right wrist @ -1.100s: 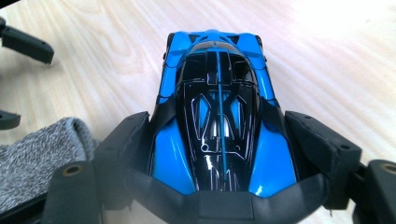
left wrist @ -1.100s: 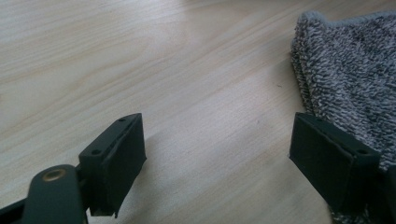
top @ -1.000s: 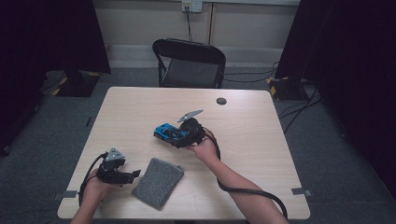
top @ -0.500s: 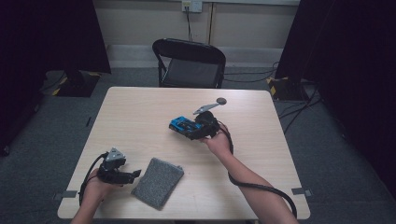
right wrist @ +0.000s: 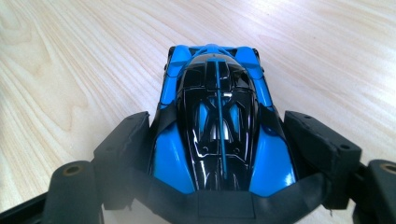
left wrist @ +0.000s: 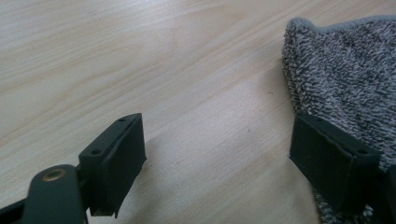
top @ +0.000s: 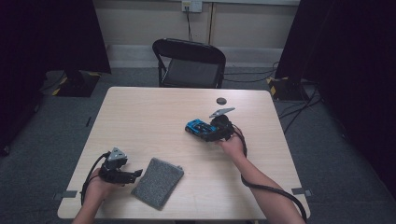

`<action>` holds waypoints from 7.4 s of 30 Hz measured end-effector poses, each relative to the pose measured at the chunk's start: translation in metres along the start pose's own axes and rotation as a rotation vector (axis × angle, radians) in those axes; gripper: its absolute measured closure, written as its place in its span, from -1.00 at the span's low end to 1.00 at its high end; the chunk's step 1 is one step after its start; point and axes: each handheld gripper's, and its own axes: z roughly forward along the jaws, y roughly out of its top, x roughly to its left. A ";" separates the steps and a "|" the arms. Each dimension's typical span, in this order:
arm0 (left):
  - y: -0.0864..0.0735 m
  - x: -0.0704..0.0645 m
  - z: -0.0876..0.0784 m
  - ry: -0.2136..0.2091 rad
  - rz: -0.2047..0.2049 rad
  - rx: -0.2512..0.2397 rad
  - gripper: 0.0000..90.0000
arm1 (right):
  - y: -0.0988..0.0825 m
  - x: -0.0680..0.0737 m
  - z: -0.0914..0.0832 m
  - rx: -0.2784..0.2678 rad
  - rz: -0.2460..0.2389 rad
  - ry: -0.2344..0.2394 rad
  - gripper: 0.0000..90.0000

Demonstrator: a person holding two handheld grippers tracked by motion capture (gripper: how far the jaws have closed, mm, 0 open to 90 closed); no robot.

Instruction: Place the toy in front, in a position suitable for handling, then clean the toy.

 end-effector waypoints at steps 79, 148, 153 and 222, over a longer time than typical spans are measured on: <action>0.002 -0.005 -0.001 -0.005 0.010 0.000 -0.57 | -0.056 0.032 0.003 -0.013 -0.094 0.049 -0.49; 0.025 -0.077 -0.004 -0.146 0.075 -0.019 -0.49 | -0.075 0.031 -0.013 -0.029 -0.096 0.006 -0.47; 0.026 -0.084 0.000 -0.120 0.110 -0.005 -0.40 | -0.075 0.031 -0.013 -0.029 -0.096 0.006 -0.47; 0.046 -0.073 0.009 -0.137 0.134 0.075 0.74 | -0.075 0.031 -0.013 -0.029 -0.095 0.006 -0.47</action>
